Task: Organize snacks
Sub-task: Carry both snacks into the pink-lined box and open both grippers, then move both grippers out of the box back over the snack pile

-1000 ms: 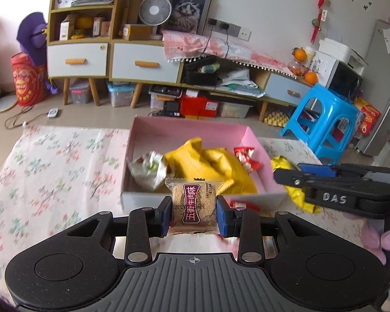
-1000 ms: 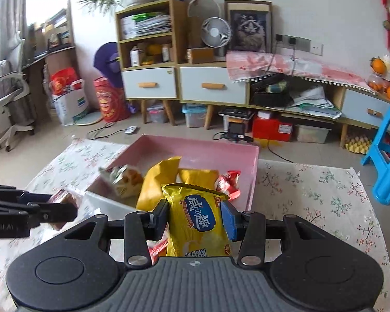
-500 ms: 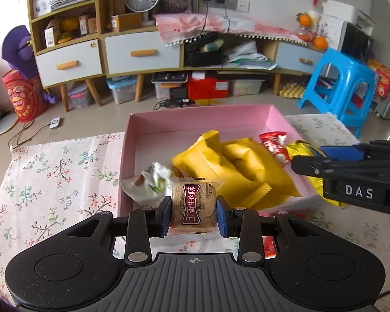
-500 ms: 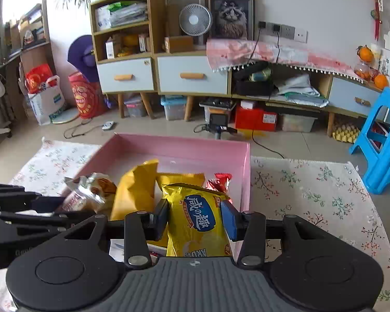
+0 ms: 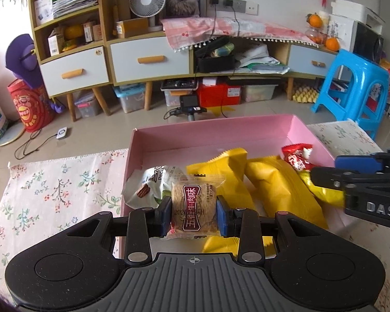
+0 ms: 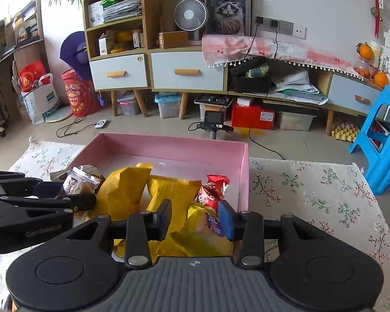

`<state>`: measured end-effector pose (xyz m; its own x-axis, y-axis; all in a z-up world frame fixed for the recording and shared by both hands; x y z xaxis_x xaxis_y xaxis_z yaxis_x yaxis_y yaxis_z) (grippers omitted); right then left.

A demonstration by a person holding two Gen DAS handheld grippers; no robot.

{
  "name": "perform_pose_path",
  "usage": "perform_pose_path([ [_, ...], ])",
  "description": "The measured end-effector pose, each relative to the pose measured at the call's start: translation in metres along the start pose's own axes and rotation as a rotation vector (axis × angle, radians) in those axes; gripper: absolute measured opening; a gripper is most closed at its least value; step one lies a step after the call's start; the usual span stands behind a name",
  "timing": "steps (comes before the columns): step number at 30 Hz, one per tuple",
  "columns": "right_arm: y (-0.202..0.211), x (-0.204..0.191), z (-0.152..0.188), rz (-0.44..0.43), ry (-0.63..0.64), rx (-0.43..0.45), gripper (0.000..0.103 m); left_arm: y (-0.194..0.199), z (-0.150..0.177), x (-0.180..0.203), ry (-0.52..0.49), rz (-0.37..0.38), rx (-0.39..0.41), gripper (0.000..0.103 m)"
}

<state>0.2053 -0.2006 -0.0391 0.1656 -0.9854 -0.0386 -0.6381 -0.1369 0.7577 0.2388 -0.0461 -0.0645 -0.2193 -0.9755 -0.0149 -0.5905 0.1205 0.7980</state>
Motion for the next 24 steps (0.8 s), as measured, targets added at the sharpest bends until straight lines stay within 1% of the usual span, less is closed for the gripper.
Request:
perform_pose_path([
  [4,0.001,0.001,-0.003,-0.005,-0.006,0.015,0.029,-0.006,-0.005,-0.008,0.012,-0.03,0.011,0.032],
  [7,0.002,-0.001,-0.004,-0.01,-0.007,0.019,0.031,-0.011,-0.005,-0.014,0.034,-0.043,0.002,0.032],
  [10,0.005,-0.003,-0.005,-0.015,-0.004,0.029,0.038,-0.01,-0.001,-0.02,0.064,-0.036,0.004,0.035],
  [11,0.006,-0.004,-0.006,-0.016,-0.003,0.033,0.042,-0.009,0.0,-0.021,0.067,-0.03,0.002,0.036],
  [13,0.01,-0.005,-0.006,-0.018,0.0,0.038,0.045,-0.005,0.002,-0.021,0.058,-0.025,0.002,0.036],
  [15,0.013,-0.007,-0.007,-0.018,0.001,0.044,0.051,0.0,0.003,-0.02,0.045,-0.027,0.01,0.044],
  [16,0.015,-0.007,-0.007,-0.017,0.001,0.047,0.052,0.004,0.004,-0.019,0.042,-0.023,0.017,0.05],
  [17,0.017,-0.007,-0.007,-0.017,0.002,0.05,0.055,0.008,0.004,-0.018,0.042,-0.017,0.022,0.053],
  [18,0.019,-0.008,-0.006,-0.015,0.003,0.053,0.057,0.012,0.004,-0.017,0.04,-0.009,0.025,0.053],
  [20,0.023,-0.009,-0.006,-0.011,0.006,0.058,0.061,0.018,0.005,-0.015,0.037,0.001,0.025,0.059],
  [24,0.032,-0.011,-0.004,-0.006,0.019,0.068,0.066,0.03,0.009,-0.009,0.02,0.009,0.026,0.066],
])
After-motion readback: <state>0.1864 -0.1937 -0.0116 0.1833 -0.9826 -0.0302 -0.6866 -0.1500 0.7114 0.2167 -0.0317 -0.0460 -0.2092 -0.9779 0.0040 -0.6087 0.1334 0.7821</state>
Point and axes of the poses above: each gripper's, at about its wrist camera, not at the fingertips, and y roughly against the way its jaws point, x to its right, z to its underside, the point moved 6 cm from there along -y, roughly the way its jaws point, and after that the axes turned 11 degrees about -x, right-handed, at the moved point
